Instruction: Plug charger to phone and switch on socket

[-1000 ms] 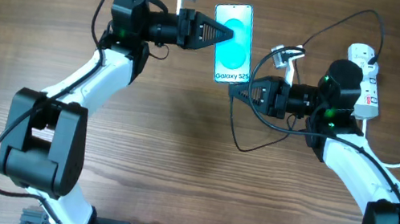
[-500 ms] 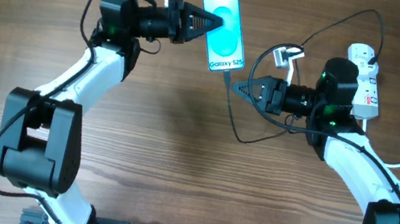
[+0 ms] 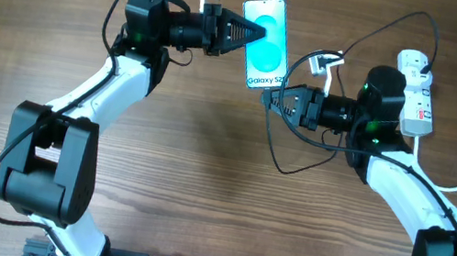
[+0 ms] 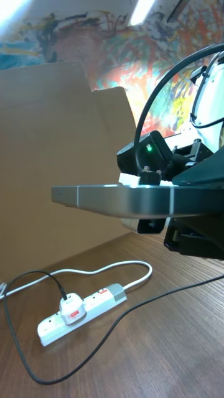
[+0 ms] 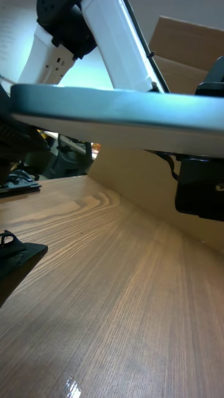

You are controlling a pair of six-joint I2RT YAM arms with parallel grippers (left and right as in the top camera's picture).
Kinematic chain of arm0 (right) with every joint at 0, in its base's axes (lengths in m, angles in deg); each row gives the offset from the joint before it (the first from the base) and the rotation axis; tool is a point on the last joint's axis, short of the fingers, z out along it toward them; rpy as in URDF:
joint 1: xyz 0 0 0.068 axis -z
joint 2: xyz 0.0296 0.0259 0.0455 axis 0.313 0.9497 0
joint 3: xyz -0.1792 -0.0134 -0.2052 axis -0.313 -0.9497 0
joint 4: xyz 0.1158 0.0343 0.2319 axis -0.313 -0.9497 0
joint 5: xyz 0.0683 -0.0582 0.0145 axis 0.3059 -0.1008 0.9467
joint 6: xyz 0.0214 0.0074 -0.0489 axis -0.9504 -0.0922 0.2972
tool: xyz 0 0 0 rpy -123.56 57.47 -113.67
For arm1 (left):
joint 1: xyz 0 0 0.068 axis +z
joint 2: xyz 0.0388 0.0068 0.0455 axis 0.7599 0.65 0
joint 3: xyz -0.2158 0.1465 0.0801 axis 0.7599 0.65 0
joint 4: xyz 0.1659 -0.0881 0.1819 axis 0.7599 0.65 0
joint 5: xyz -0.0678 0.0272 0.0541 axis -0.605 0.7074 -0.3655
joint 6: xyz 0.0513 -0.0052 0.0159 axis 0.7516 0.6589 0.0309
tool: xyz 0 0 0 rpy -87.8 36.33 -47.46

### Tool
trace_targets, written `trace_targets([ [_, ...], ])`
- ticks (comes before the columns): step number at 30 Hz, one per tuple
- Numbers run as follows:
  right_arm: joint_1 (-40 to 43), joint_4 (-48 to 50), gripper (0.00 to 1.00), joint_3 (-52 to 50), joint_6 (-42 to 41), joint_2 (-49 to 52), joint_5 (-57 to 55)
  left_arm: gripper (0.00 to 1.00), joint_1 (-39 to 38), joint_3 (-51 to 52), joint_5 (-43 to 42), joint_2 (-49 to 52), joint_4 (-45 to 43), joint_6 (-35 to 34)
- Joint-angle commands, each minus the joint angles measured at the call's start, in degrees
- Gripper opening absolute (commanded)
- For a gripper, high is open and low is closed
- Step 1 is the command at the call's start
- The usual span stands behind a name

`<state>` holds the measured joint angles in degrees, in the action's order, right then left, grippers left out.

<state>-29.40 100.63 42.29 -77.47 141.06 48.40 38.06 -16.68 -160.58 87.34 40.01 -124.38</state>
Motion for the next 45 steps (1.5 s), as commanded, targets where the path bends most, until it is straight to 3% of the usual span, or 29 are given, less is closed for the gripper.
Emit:
trace_targets([
  [1, 0.9, 0.3, 0.48, 1.0, -0.4, -0.3, 1.6, 0.04, 1.4, 0.5, 0.1, -0.2, -0.2, 2.7],
  [8, 1.5, 0.1, 0.55, 1.0, -1.9, -0.3, 0.6, 0.04, 2.0, 0.5, -1.4, -0.2, -0.2, 3.2],
  [15, 1.4, 0.3, 0.39, 1.0, -3.6, -0.3, 6.1, 0.04, 1.9, 0.5, -1.3, -0.2, -0.2, 3.4],
  [31, -0.6, 0.6, 0.39, 1.0, -4.5, -0.3, 8.3, 0.04, 0.8, 0.5, 2.6, -0.2, 2.8, 6.4],
  [36, -0.9, 0.5, 0.29, 1.0, -4.5, -0.3, 7.5, 0.04, 0.5, 0.5, 2.5, -0.2, 2.8, 6.4],
  [45, -0.8, 0.5, 0.24, 1.0, -4.4, -0.3, 7.9, 0.04, 0.7, 0.5, 1.5, -0.2, 2.8, 6.4],
])
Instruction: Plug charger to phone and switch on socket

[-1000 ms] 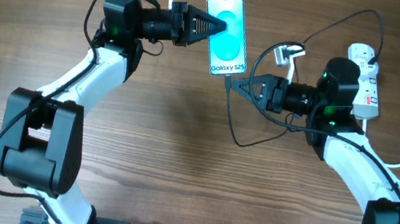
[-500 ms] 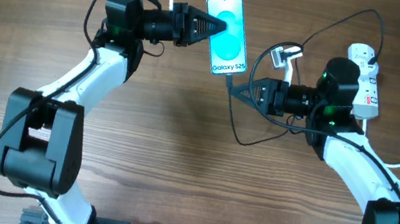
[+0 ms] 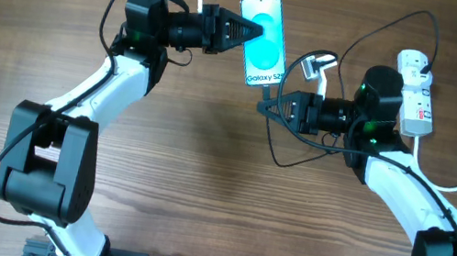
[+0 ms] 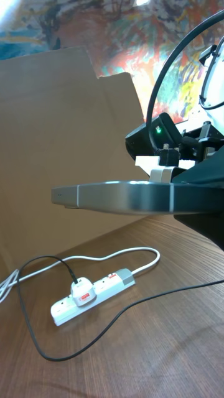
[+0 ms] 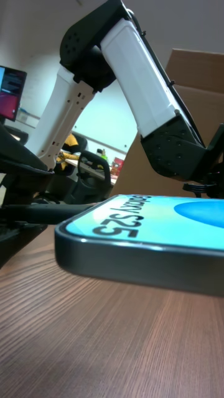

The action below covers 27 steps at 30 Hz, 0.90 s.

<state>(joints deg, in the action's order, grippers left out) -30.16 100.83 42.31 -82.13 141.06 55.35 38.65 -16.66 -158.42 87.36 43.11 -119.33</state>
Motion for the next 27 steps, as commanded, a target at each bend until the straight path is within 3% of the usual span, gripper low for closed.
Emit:
trace_targets([
  [1, -0.1, 0.3, 0.23, 0.9, 0.2, -0.3, 1.0, 0.04, 0.1, 0.4, -1.1, -0.3, -0.3, 1.3],
  [3, -0.1, 0.3, 0.19, 0.9, 0.2, -0.3, 1.0, 0.04, 0.1, 0.4, -1.2, -0.3, -0.3, 1.3],
  [6, -0.1, 0.3, 0.04, 0.9, 1.6, -0.3, 0.9, 0.04, 0.0, 0.4, -3.2, -0.3, -0.3, 1.3],
  [27, 0.7, 6.0, 0.04, 1.0, -0.9, -0.3, -2.1, 0.04, -3.6, 2.3, -15.8, -0.3, -0.3, 1.4],
])
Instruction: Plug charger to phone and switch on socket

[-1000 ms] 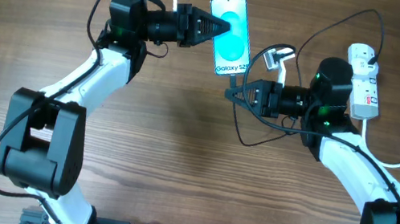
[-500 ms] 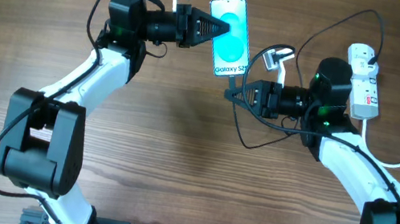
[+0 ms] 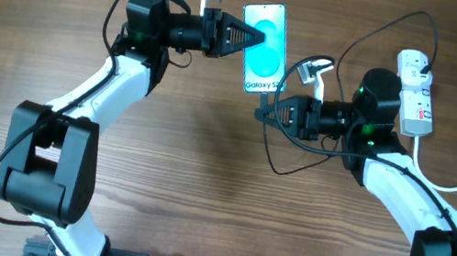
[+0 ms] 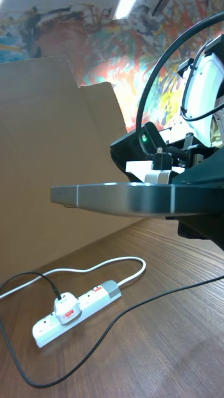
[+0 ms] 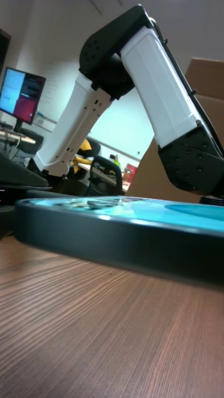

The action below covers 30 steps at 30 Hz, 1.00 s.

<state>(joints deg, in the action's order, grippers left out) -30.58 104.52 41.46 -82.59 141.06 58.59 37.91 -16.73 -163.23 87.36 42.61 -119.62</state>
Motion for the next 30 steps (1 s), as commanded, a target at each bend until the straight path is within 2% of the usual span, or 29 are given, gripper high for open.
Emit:
trace_targets([
  [1, 1.2, 2.8, 0.04, 1.9, -0.9, -0.3, -5.3, 0.04, -2.9, 3.1, -11.0, -0.3, 0.2, 1.6],
  [19, 1.3, 7.2, 0.04, 2.0, -4.3, -0.3, -5.3, 0.04, -5.5, 6.8, -12.8, -0.3, 0.2, 2.7],
  [23, 1.3, 7.0, 0.05, 2.0, -4.3, -0.3, -3.5, 0.04, -4.6, 6.8, -10.9, -0.3, -0.2, 2.6],
  [27, 1.3, 6.4, 0.06, 2.0, -3.8, -0.3, -1.4, 0.04, -0.5, 6.8, -7.3, -0.3, -0.3, -0.4],
  [28, 1.3, 5.6, 0.11, 2.0, -3.8, -0.3, -1.4, 0.04, 0.3, 6.8, -7.3, -0.3, -0.4, -1.6],
  [30, 1.3, 3.6, 0.14, 2.0, -2.3, -0.3, -1.4, 0.04, 0.6, 6.8, -7.3, -0.4, -5.0, -5.4],
])
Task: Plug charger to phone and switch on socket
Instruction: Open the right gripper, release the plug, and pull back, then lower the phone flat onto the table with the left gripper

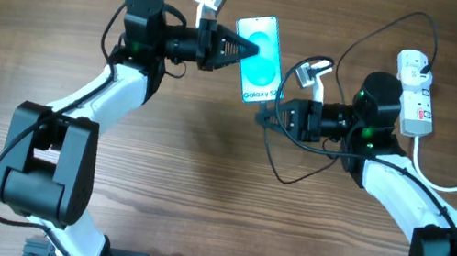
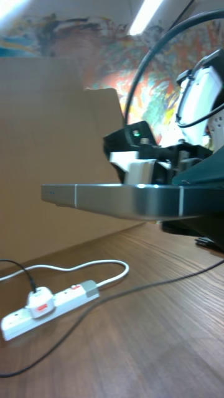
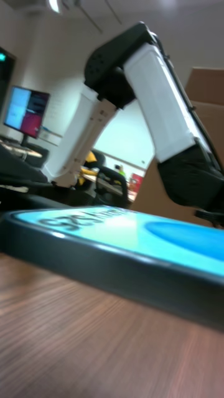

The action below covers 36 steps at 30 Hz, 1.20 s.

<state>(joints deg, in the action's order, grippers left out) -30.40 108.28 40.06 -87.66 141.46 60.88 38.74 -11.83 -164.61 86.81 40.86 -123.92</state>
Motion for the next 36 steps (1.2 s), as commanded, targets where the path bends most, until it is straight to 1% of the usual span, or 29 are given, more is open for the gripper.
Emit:
trace_targets([
  [1, 1.1, -0.3, 0.18, 3.4, 2.7, -0.7, -3.7, 0.04, -0.2, 1.9, -5.9, 0.1, -7.3, -3.7],
  [3, 1.1, -0.3, 0.23, 3.4, 2.7, -0.7, -3.7, 0.04, -0.2, 1.9, -5.9, 0.1, -11.0, -5.6],
  [4, 1.1, -0.3, 0.24, 3.4, 2.7, -0.7, -3.7, 0.04, -0.2, 1.9, -5.9, 0.1, -12.0, -6.3],
  [5, 1.1, -0.3, 0.27, 3.4, 2.7, -0.7, -3.7, 0.04, -0.2, 1.9, -5.9, 0.1, -12.4, -6.4],
  [9, 1.1, -0.3, 0.29, 3.4, 2.6, -0.7, -2.6, 0.04, 0.8, 1.9, -7.2, 0.1, -12.4, -6.4],
  [12, 1.2, -0.3, 0.34, 3.4, 2.6, -0.7, -2.4, 0.04, 3.0, 1.9, -8.9, 0.1, -12.4, -6.4],
  [14, 1.8, -0.3, 0.41, 3.4, 2.5, -0.7, -2.4, 0.04, 4.1, 1.9, -9.9, 0.1, -12.4, -6.4],
  [16, 2.5, -0.3, 0.44, 3.4, 2.5, -0.7, -2.4, 0.04, 4.3, 1.9, -10.8, 0.1, -12.4, -6.3],
  [19, 2.9, -0.3, 0.54, 3.4, 2.8, -0.7, -3.2, 0.04, 4.2, 1.9, -12.3, 0.1, -12.4, -6.1],
  [22, 2.9, -0.3, 0.57, 3.4, 3.8, -0.7, -4.2, 0.04, 4.2, 1.9, -12.8, 0.1, -12.4, -6.1],
  [24, 2.9, -1.4, 0.58, 3.4, 6.9, -0.7, -4.3, 0.04, 4.2, 1.9, -12.8, 0.1, -12.4, -6.1],
  [25, 2.9, -4.2, 0.62, 3.4, 10.7, -0.7, -5.5, 0.04, 4.1, 1.9, -13.0, 0.1, -12.4, -4.9],
  [26, 2.9, -9.6, 0.63, 3.4, 15.0, -0.7, -9.2, 0.04, 3.8, 1.9, -13.0, 0.1, -12.4, -4.3],
  [27, 2.9, -17.2, 0.66, 3.4, 19.3, -0.7, -16.6, 0.04, 3.7, 1.9, -13.1, 0.1, -12.3, -3.9],
  [29, 2.9, -26.0, 0.70, 3.4, 23.2, -0.7, -27.8, 0.04, 3.4, 1.9, -13.1, 0.1, -11.3, -1.0],
  [30, 2.9, -27.3, 0.71, 3.4, 24.6, -0.7, -30.3, 0.04, 3.2, 2.0, -13.1, 0.1, -9.5, 1.6],
  [32, 2.9, -26.4, 0.72, 3.4, 26.9, -0.8, -31.1, 0.04, 2.8, 2.0, -12.8, 0.1, -3.0, 7.7],
  [33, 2.9, -25.7, 0.72, 3.4, 27.3, -0.8, -32.0, 0.04, 2.8, 2.0, -12.5, 0.1, -0.7, 9.4],
  [34, 2.9, -25.9, 0.72, 3.4, 27.3, -0.8, -34.7, 0.04, 2.7, 2.0, -11.8, 0.1, 2.7, 12.8],
  [35, 3.2, -26.2, 0.72, 3.4, 27.3, -0.9, -35.5, 0.04, 2.7, 2.0, -9.8, 0.1, 5.8, 16.1],
  [36, 4.0, -26.6, 0.71, 3.4, 26.8, -1.0, -35.5, 0.04, 2.3, 2.0, -5.2, 0.1, 10.4, 18.4],
])
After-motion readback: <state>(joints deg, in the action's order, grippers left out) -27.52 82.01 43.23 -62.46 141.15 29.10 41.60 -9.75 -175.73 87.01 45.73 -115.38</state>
